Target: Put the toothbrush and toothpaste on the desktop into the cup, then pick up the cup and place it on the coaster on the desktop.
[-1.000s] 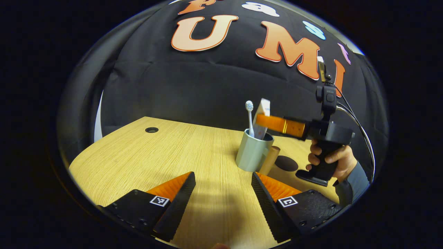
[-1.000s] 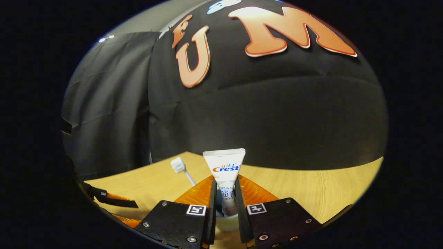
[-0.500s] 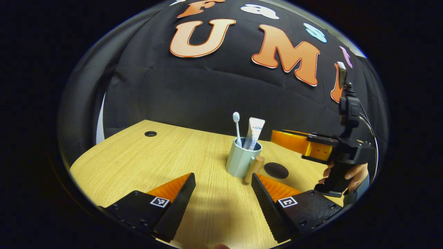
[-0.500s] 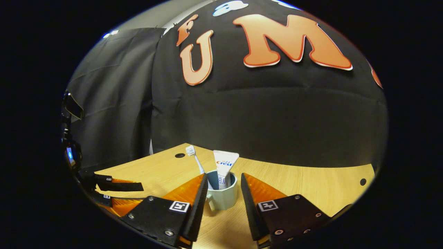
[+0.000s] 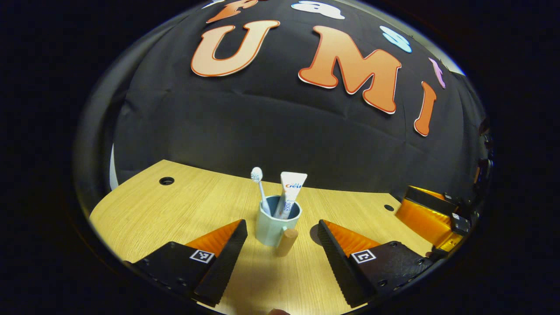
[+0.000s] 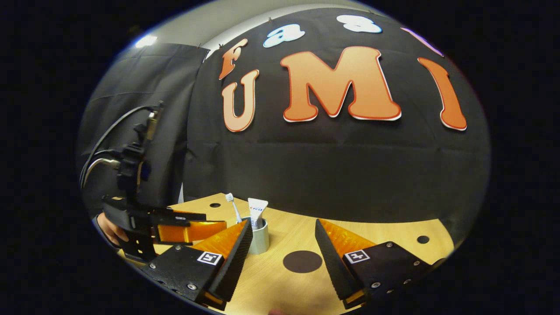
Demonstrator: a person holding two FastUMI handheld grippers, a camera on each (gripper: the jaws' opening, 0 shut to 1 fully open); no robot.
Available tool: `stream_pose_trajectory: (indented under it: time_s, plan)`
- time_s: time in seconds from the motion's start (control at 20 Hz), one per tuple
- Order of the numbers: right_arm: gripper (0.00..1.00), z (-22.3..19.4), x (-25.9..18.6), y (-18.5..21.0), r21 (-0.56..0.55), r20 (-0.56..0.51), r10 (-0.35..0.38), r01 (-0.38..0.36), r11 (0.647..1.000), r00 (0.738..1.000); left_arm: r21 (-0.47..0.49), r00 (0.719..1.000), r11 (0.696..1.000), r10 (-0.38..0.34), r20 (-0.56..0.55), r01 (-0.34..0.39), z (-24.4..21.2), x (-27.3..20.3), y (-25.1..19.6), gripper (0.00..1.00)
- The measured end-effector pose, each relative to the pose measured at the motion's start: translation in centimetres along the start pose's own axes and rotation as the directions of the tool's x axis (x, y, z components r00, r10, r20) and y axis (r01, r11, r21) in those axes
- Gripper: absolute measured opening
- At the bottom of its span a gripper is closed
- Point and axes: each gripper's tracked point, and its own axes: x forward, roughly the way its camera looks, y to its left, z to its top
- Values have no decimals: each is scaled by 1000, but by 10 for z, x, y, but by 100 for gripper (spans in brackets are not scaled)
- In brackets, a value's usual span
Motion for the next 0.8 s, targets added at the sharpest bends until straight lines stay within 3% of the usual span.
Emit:
stream_pose_trajectory:
  time_s: [0.15, 0.3, 0.55, 0.8]
  plan:
    - [87, 19, -28, -23, -37, 44, -38, 40, 999, 998, 2, 995, 1000, 12, -102, -11, 6, 19, -3, 97]
    - [87, 30, -48, -38, -40, 73, -54, 57, 998, 996, -7, 969, 999, 32, -245, -35, -1, 41, 0, 97]
    - [87, 19, -72, -50, -52, 70, -61, 65, 997, 996, 23, 879, 996, 92, -469, -92, -43, 76, 3, 97]
    - [87, 9, -83, -52, -42, 63, -57, 60, 997, 996, 82, 810, 989, 147, -568, -122, -54, 82, 6, 96]
